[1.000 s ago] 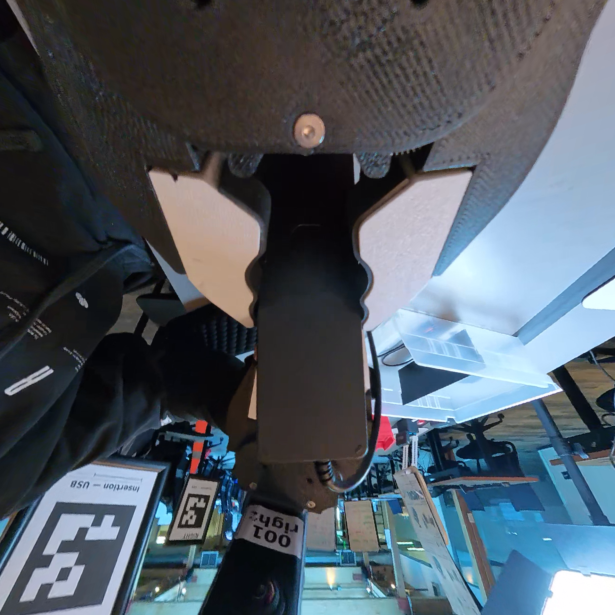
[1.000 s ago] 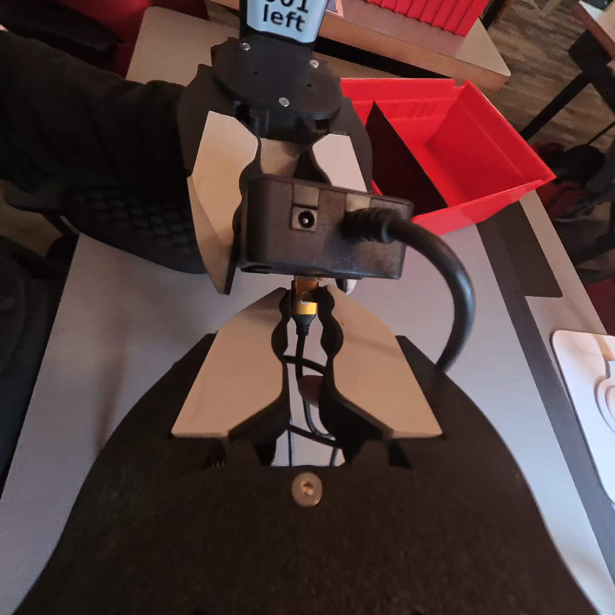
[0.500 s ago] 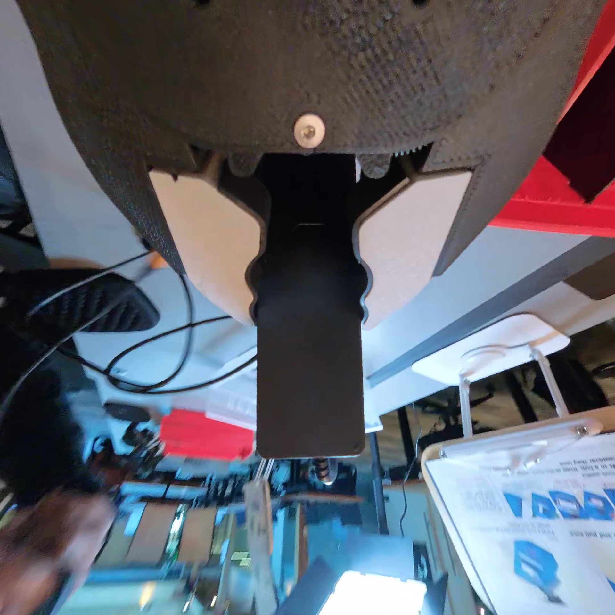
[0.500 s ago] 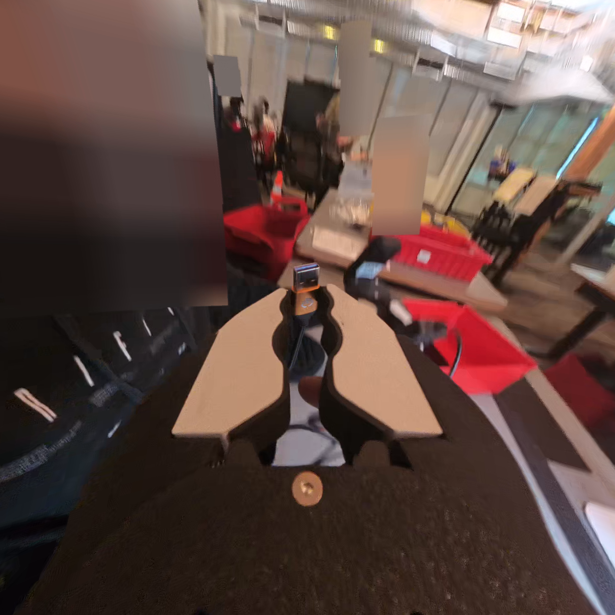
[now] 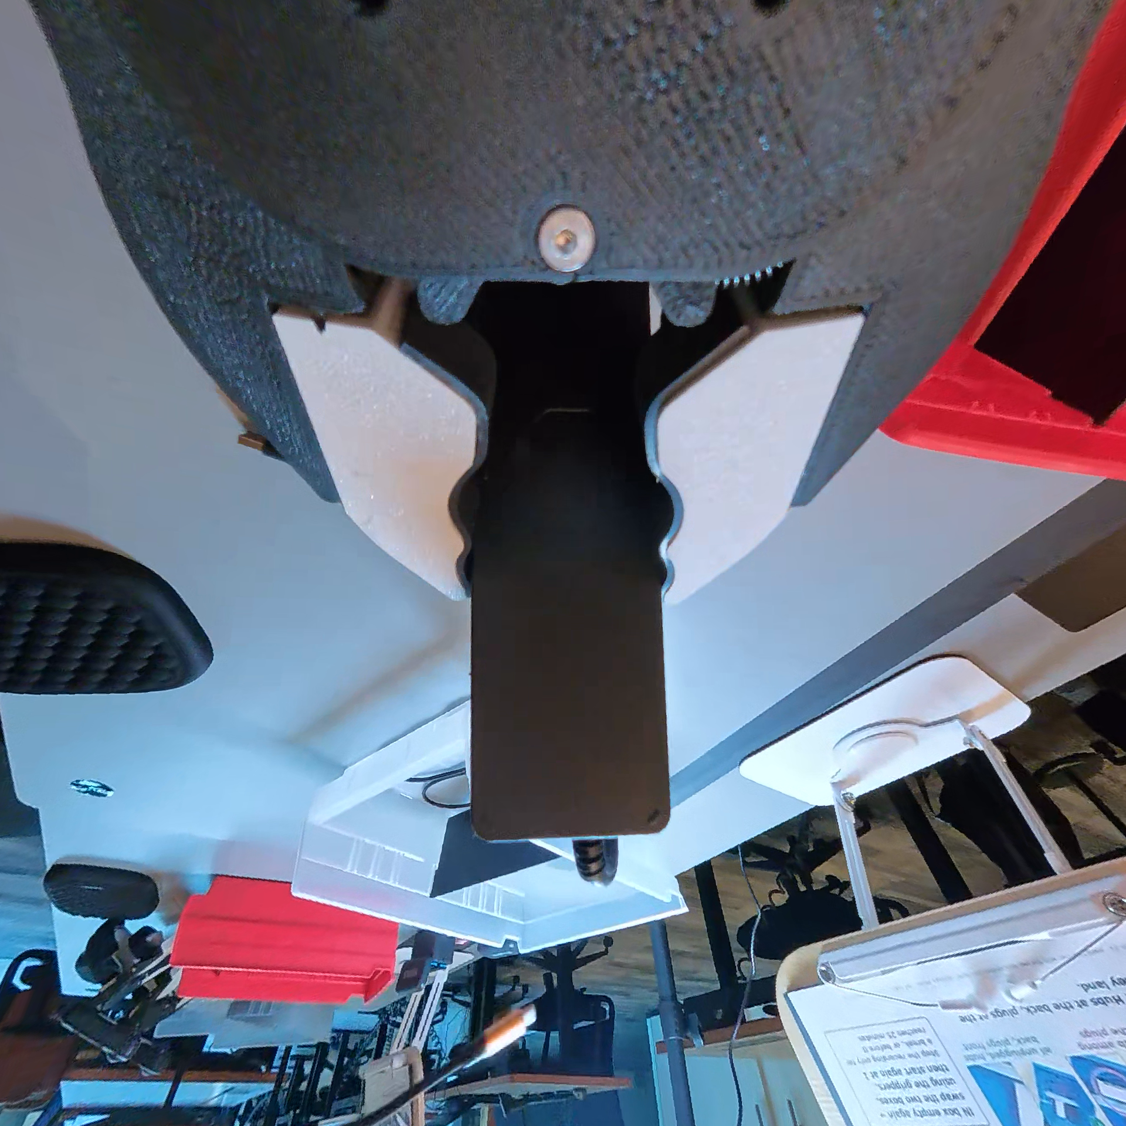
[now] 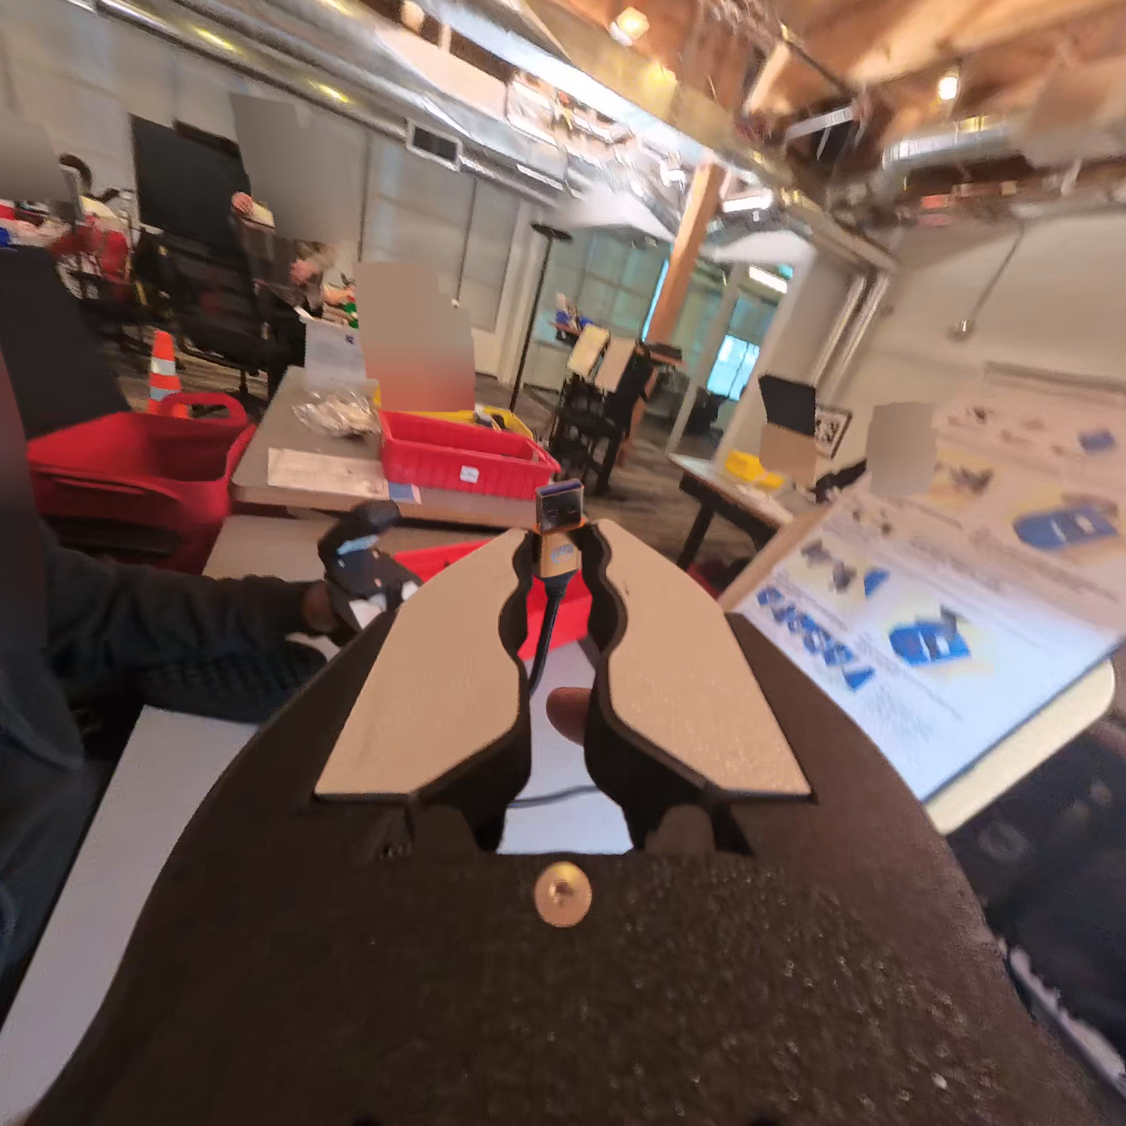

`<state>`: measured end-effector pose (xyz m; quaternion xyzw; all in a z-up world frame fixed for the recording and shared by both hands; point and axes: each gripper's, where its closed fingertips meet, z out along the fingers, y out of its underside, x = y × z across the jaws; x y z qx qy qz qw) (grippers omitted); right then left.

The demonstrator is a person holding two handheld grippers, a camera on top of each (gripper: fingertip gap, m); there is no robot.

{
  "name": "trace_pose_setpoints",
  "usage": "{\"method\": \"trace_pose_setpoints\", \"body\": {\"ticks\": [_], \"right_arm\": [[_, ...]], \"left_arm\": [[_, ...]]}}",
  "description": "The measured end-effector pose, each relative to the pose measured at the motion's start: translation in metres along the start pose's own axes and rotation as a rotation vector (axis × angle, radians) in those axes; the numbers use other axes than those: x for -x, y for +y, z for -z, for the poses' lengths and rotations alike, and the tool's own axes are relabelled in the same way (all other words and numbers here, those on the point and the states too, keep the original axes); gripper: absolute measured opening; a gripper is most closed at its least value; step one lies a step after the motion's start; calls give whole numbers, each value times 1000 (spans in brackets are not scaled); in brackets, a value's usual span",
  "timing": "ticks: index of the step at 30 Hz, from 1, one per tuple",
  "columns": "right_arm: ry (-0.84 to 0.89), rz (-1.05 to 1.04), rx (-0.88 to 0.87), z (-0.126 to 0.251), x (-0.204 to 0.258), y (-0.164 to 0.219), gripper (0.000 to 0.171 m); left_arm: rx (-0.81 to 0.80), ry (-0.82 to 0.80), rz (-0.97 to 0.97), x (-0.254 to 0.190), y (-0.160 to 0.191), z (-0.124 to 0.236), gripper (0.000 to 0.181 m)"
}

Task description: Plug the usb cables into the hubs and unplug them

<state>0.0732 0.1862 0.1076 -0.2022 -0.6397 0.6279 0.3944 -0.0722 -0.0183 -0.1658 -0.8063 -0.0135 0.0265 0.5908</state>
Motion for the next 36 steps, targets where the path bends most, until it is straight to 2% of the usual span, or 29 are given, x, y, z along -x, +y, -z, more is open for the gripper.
{"method": "trace_pose_setpoints", "body": {"ticks": [5, 10, 15, 18, 19, 20, 21, 22, 25, 28, 31, 34, 36], "right_arm": [[70, -224, 201, 28, -50, 102, 15], [159, -334, 430, 36, -58, 213, 15], [255, -295, 544, 10, -63, 261, 15], [413, -216, 744, 9, -86, 293, 16], [452, -180, 809, 10, -93, 300, 30], [478, -156, 845, 9, -98, 303, 54], [488, -149, 837, 5, -101, 299, 68], [490, -151, 788, -3, -101, 289, 73], [389, -150, 606, -35, -77, 247, 67], [176, -135, 565, -67, -17, 228, 61], [-5, -83, 679, -87, 44, 258, 65], [-153, -161, 834, -101, 98, 313, 69], [-176, -200, 979, -107, 123, 351, 75]], "left_arm": [[-6, -1, -4, 1, -1, 1, 56], [-5, 10, 1, 0, 0, 0, 56], [8, 26, -6, -4, 3, -5, 56], [13, 26, -12, -6, 5, -6, 56], [12, 27, -13, -6, 4, -6, 56], [8, 30, -11, -7, 4, -5, 56], [4, 33, -7, -7, 3, -5, 56], [2, 36, -6, -8, 2, -5, 56], [-6, 43, -13, -9, 1, -4, 56], [-40, 70, -15, -15, -6, -2, 56], [-108, 133, -19, -27, -21, 5, 55], [-159, 138, -32, -32, -35, 13, 55], [-177, 138, -35, -33, -40, 17, 55]]}}
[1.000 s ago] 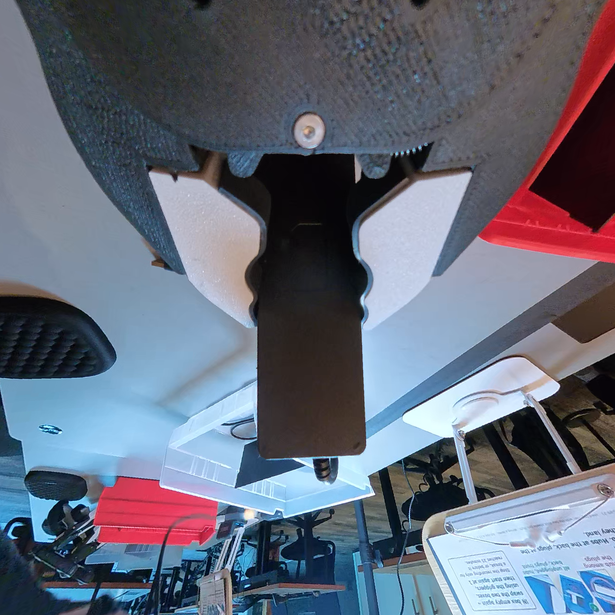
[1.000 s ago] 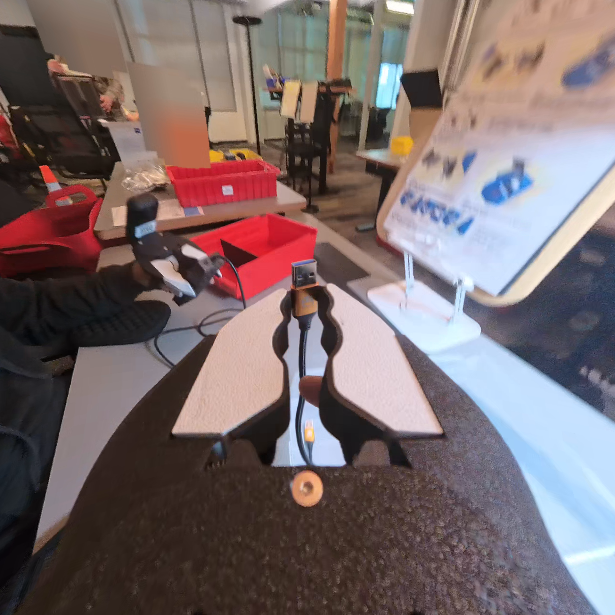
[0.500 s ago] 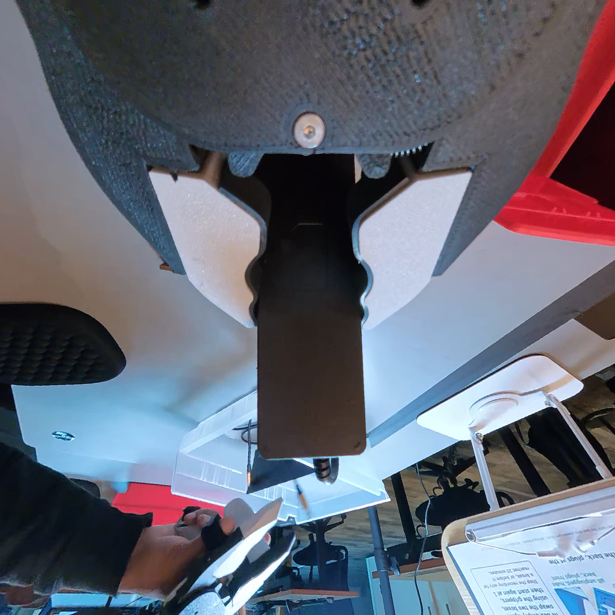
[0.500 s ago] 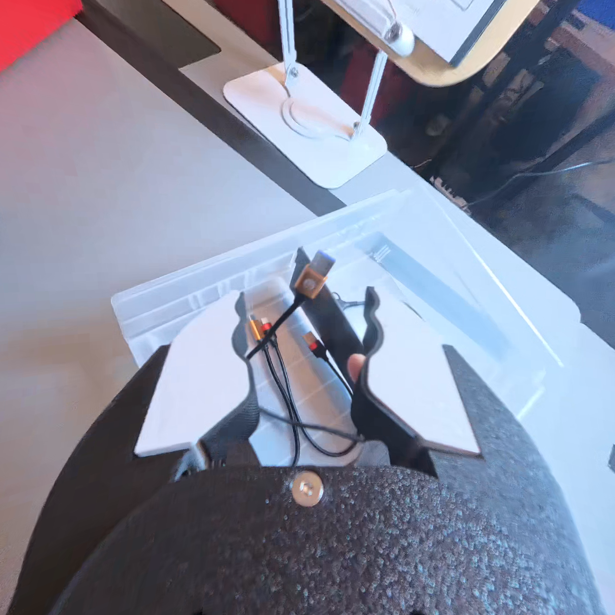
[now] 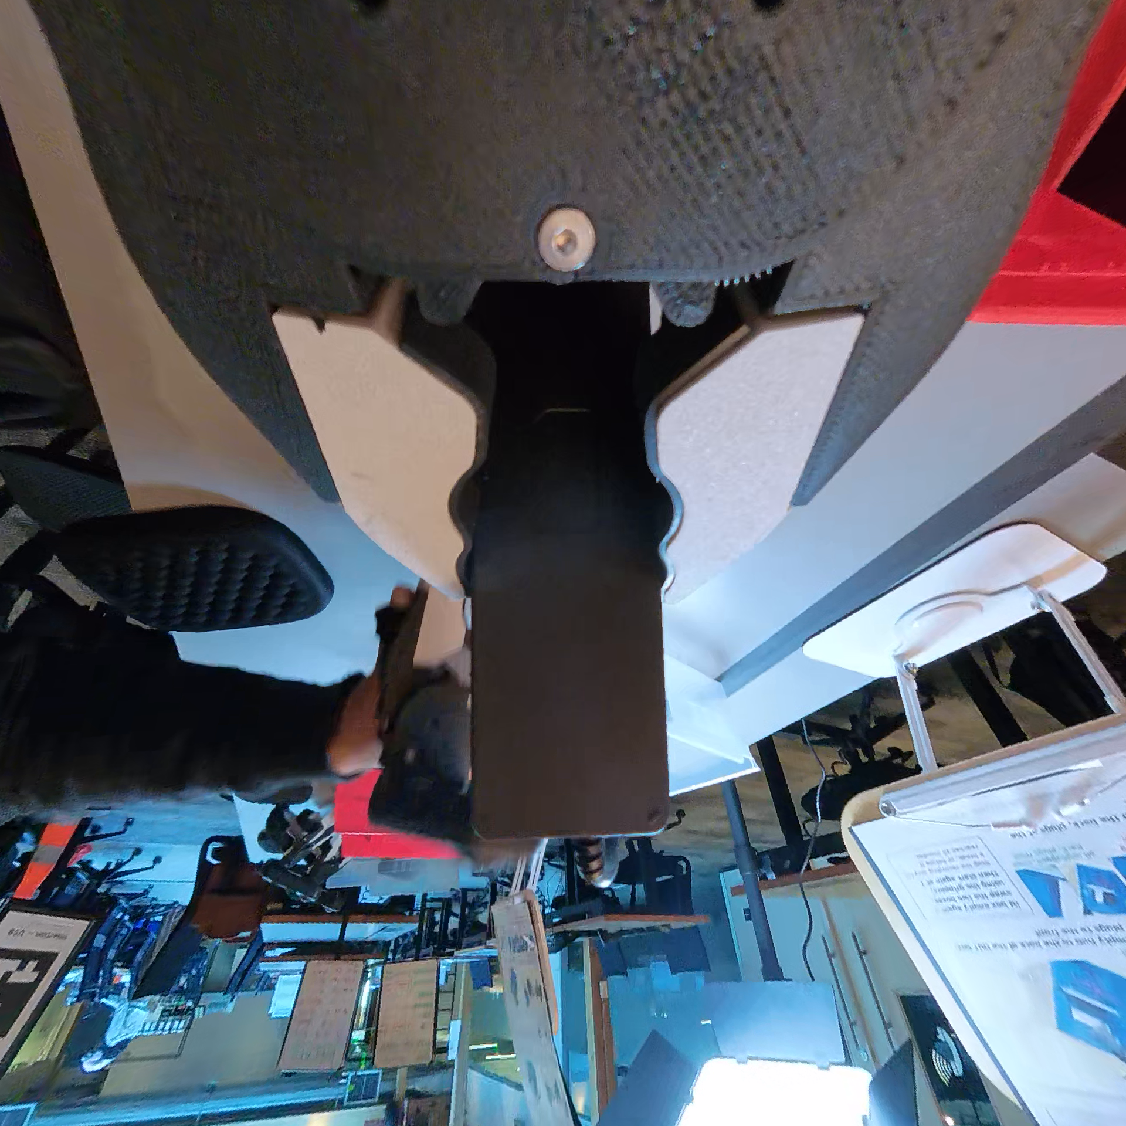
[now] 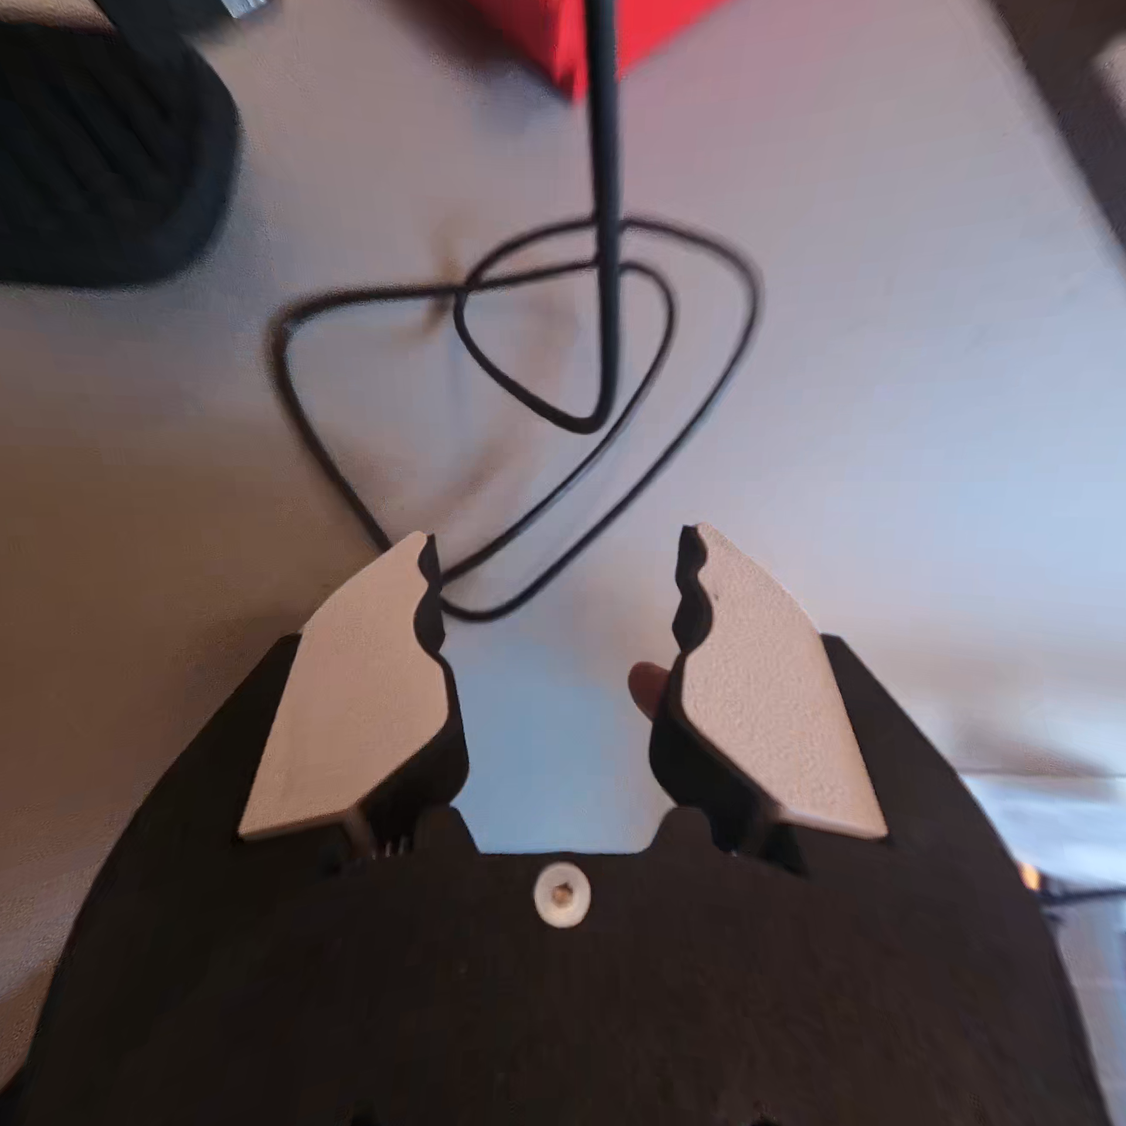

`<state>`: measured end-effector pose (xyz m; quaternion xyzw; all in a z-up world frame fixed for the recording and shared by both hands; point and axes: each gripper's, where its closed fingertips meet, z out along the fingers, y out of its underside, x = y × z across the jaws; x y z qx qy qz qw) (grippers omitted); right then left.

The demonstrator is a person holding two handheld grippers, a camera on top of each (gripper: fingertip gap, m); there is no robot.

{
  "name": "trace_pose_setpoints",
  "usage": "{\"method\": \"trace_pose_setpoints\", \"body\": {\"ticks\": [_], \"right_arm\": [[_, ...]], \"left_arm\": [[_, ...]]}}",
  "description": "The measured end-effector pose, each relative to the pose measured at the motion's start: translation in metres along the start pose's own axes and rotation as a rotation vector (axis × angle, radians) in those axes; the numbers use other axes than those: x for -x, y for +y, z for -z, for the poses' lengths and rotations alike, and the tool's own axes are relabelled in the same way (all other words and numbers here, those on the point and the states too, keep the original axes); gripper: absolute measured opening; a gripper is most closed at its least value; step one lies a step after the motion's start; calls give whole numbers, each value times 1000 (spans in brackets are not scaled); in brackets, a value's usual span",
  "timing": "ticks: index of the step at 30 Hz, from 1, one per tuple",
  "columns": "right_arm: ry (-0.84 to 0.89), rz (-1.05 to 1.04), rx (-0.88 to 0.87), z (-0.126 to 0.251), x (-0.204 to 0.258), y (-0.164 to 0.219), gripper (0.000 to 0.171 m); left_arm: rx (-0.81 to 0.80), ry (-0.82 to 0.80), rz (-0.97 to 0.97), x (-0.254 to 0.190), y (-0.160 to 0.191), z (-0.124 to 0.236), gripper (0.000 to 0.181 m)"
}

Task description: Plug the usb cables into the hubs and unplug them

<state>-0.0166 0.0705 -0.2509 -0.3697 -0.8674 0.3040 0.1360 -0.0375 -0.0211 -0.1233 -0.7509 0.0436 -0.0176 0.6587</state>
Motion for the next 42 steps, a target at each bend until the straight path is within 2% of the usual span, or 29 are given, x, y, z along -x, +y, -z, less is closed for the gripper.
{"method": "trace_pose_setpoints", "body": {"ticks": [3, 4, 6, 8, 10, 13, 16, 21, 23, 27, 30, 34, 38, 42], "right_arm": [[29, -123, 134, -43, 3, 13, 71], [52, -129, 144, -51, -1, 12, 61], [61, -87, 145, -56, -4, 6, 15], [44, -34, 125, -55, -2, -2, 9], [20, 91, -17, -43, 6, -22, 8], [-3, 249, -306, -5, 26, -58, 8], [-29, 299, -570, 37, 48, -83, 8], [-36, 240, -826, 80, 61, -104, 8], [-87, 203, -853, 82, 68, -108, 8], [-125, 200, -808, 68, 81, -113, 9], [-147, 196, -766, 65, 84, -112, 11], [-208, 210, -703, 63, 91, -107, 27], [-309, 293, -630, 61, 110, -103, 50], [-452, 446, -526, 59, 145, -94, 52]], "left_arm": [[0, -8, -5, 2, 0, 2, 55], [3, -9, -3, 3, 1, 3, 55], [7, -20, 2, 6, 3, 5, 55], [19, -53, 23, 14, 6, 8, 55], [34, -86, 85, 24, 11, 12, 55], [26, -96, 195, 36, 16, 15, 55], [7, 4, 291, 30, 18, 13, 55], [-31, 212, 360, 3, 14, 6, 54], [-17, 314, 332, -20, 14, -1, 55], [47, 397, 222, -55, 24, -20, 55], [49, 443, 191, -66, 24, -19, 55], [71, 538, 172, -80, 26, -14, 55], [109, 734, 154, -108, 30, -1, 55], [140, 1018, 225, -137, 30, 18, 55]]}}
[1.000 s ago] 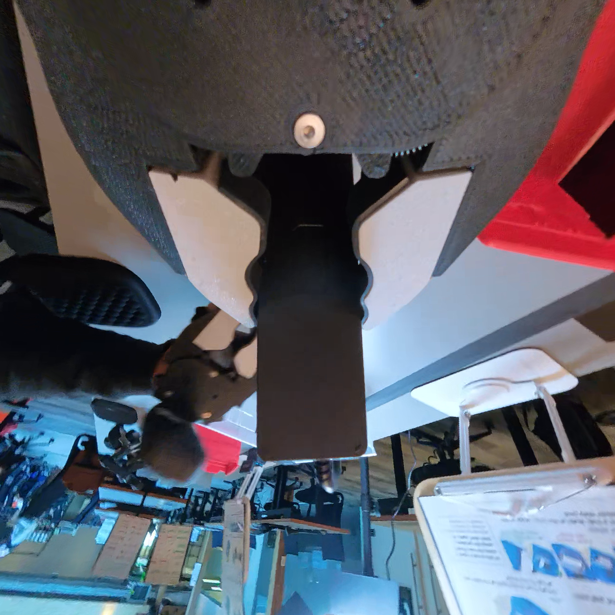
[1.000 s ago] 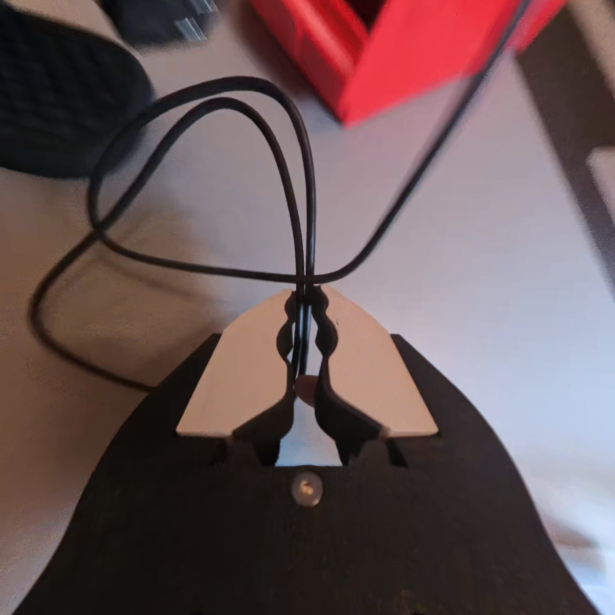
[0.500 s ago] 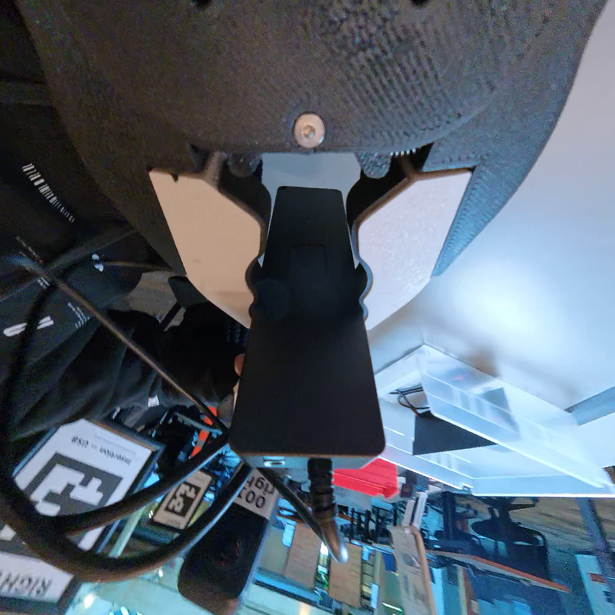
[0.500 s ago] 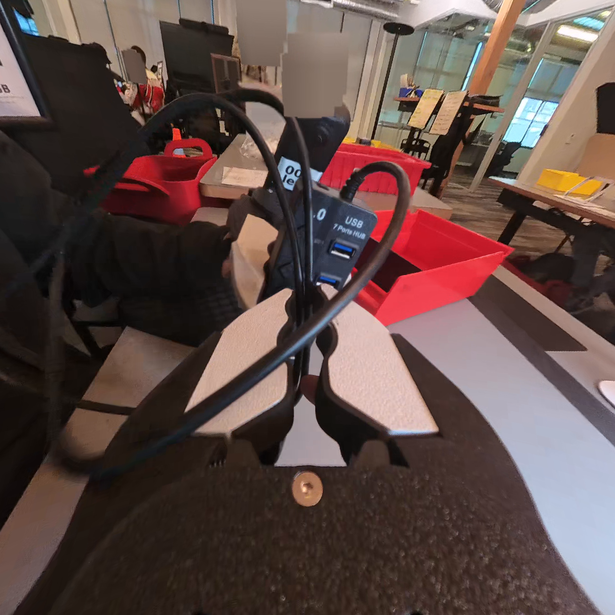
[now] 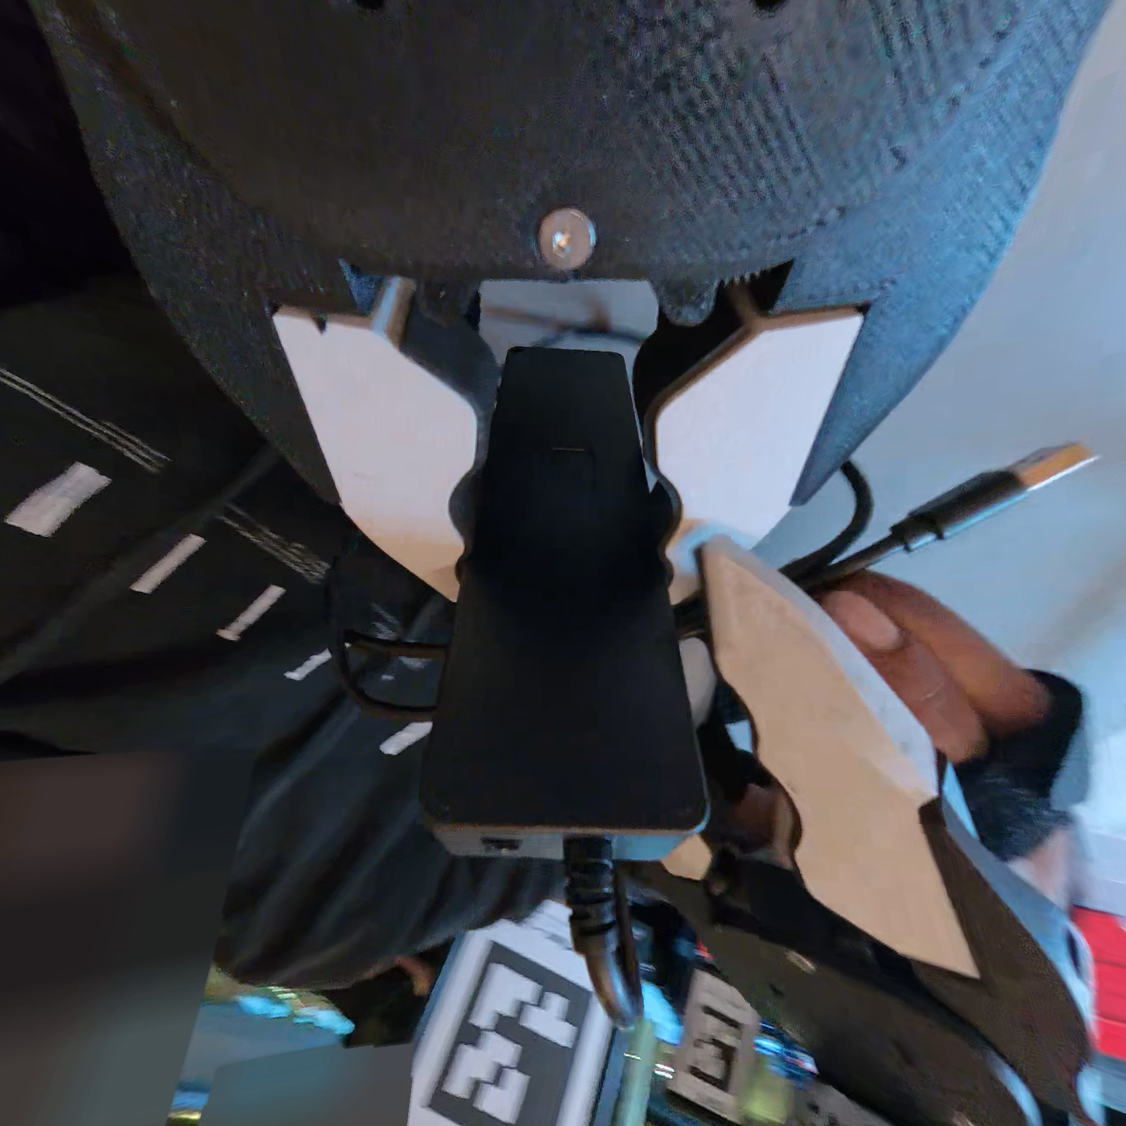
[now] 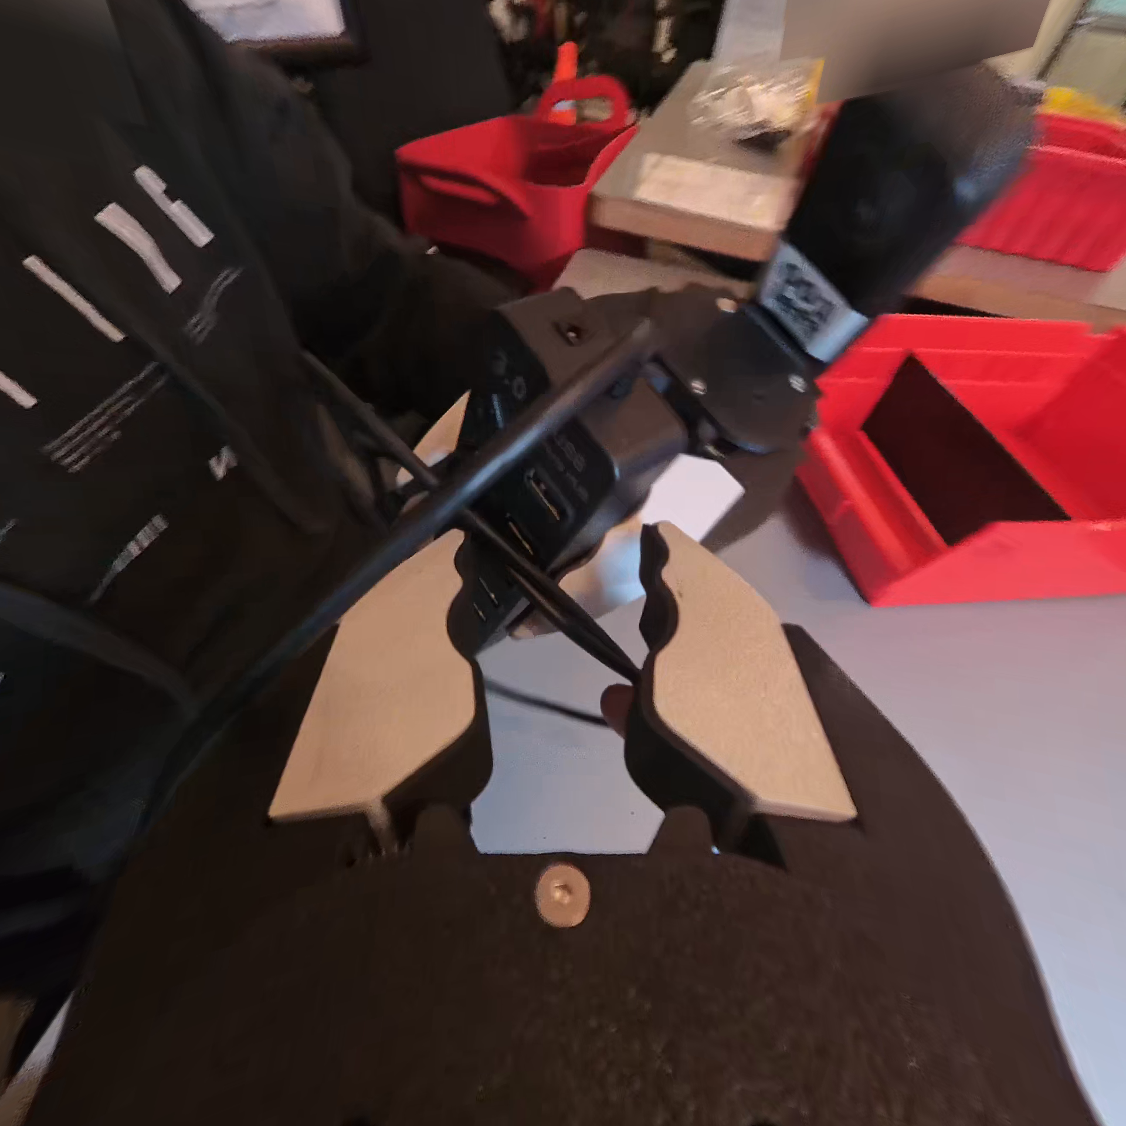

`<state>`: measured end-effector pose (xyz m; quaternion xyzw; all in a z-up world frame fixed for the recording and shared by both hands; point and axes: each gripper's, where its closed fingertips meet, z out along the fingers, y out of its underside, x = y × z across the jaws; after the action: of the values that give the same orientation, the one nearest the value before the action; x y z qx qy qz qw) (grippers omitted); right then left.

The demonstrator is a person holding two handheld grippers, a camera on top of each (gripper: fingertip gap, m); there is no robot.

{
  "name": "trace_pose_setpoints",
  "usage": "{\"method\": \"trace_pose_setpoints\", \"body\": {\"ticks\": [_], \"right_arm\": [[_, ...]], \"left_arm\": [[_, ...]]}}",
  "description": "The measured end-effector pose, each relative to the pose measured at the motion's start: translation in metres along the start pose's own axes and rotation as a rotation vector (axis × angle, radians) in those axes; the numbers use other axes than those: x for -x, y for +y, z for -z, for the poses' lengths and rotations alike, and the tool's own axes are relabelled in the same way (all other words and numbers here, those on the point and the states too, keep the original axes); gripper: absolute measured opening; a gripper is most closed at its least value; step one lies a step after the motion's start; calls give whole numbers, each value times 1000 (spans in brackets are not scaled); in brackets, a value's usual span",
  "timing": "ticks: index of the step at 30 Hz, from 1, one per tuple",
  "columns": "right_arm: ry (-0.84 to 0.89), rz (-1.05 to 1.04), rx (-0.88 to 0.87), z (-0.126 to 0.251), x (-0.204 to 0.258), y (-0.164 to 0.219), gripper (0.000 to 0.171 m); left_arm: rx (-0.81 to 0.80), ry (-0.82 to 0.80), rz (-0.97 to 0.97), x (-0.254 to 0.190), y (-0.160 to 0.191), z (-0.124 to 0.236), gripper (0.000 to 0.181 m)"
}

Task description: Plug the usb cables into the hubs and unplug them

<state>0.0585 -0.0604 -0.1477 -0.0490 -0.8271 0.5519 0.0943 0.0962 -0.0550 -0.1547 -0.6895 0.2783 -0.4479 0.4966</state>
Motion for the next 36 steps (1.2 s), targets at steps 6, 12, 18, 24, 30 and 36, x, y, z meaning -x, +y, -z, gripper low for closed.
{"method": "trace_pose_setpoints", "body": {"ticks": [6, 12, 18, 24, 30, 36], "right_arm": [[-115, 64, 104, -11, 26, -6, 35], [73, 55, 126, 36, -8, -14, 30], [393, 75, 237, 143, -73, -39, 29], [858, 65, 456, 287, -163, -55, 30], [1304, -36, 859, 399, -237, 18, 29], [1315, -191, 1164, 392, -252, 159, 29]], "left_arm": [[34, 268, 24, -28, 9, -5, 55], [-201, -225, -29, 27, -32, 43, 52], [-507, -715, -68, 53, -67, 145, 43], [-517, -754, -74, 55, -65, 152, 39], [-442, -795, -84, 63, -57, 142, 37], [-412, -803, -75, 68, -52, 138, 35]]}}
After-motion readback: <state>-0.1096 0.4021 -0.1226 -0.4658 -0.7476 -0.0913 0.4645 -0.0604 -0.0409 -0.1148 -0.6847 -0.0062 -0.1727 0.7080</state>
